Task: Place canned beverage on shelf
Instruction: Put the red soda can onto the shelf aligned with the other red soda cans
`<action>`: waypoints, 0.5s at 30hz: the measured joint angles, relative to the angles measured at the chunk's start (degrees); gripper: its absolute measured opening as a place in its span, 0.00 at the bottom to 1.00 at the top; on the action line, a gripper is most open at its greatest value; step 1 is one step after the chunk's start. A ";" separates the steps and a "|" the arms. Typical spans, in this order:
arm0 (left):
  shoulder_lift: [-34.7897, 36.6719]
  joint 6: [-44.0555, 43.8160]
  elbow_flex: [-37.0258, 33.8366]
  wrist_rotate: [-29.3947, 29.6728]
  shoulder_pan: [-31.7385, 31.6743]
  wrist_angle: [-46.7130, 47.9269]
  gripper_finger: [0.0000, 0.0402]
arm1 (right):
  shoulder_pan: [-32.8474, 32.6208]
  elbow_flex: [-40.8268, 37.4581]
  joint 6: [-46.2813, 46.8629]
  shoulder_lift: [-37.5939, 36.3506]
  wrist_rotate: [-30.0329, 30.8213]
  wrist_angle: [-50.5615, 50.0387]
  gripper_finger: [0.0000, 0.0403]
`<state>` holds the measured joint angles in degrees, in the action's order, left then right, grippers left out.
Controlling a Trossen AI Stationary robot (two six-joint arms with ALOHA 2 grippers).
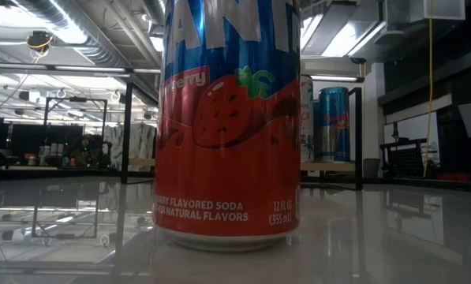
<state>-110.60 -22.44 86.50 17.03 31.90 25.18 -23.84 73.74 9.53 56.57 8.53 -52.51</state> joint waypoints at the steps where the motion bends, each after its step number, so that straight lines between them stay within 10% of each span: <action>1: -0.04 0.00 0.00 -0.08 0.00 0.07 0.82 | -0.29 -3.23 0.58 -2.45 0.02 2.49 0.94; 15: -0.91 -0.11 0.02 -1.31 -0.11 1.31 0.82 | -0.15 -36.41 3.01 -34.51 5.76 23.97 0.94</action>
<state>-111.50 -22.54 86.52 15.72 31.79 26.50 -23.99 37.32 12.54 22.06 14.29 -28.54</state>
